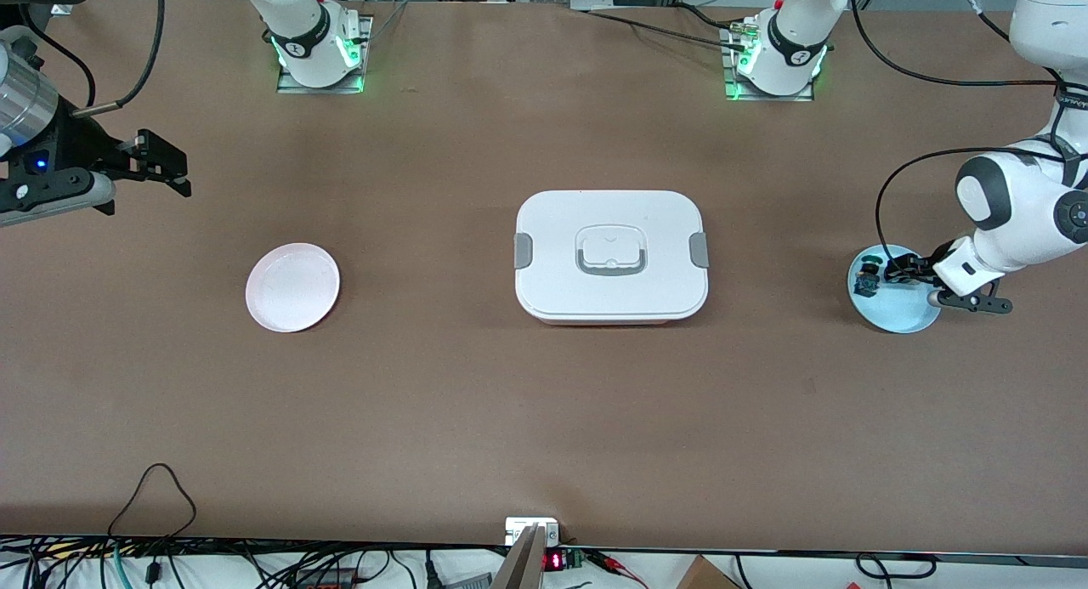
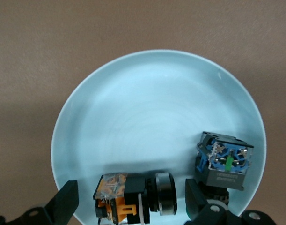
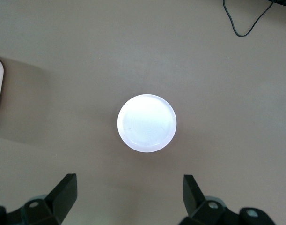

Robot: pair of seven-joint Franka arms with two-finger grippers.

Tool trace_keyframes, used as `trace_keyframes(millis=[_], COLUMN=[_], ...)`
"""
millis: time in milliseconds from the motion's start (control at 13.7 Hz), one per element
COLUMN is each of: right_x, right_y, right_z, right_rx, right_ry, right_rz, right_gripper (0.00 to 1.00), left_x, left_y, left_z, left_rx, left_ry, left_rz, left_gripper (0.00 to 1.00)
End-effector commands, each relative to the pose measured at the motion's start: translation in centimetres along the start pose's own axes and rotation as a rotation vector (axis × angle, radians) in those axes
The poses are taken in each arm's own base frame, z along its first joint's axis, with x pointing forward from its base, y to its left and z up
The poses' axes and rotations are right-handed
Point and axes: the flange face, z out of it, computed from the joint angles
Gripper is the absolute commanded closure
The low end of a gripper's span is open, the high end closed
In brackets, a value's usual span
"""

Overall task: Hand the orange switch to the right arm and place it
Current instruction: 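Lower the left gripper onto the orange switch on the plate, then close the left gripper on the orange switch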

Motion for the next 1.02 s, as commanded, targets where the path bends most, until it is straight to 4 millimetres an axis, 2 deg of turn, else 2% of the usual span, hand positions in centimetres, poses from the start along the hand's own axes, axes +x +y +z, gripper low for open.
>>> trace_keyframes(millis=[0,292,948], right_x=[0.1,0.1,0.1], right_y=[0.0,0.0,0.0], right_z=[-0.2,-0.2,-0.2], right_rx=[-0.007,-0.007,-0.007], right_ry=[0.006,0.006,0.006], right_rz=[-0.005,-0.005,-0.005], right_gripper=[0.00,0.00,0.00], left_x=[-0.6,-1.1,-1.2], left_y=[0.0,0.2,0.2], left_z=[0.5,1.5,1.7], left_rx=[0.002,-0.001,-0.003], left_ry=[0.000,-0.001,-0.003], left_rz=[0.018,0.013,0.013], left_gripper=[0.00,0.00,0.00])
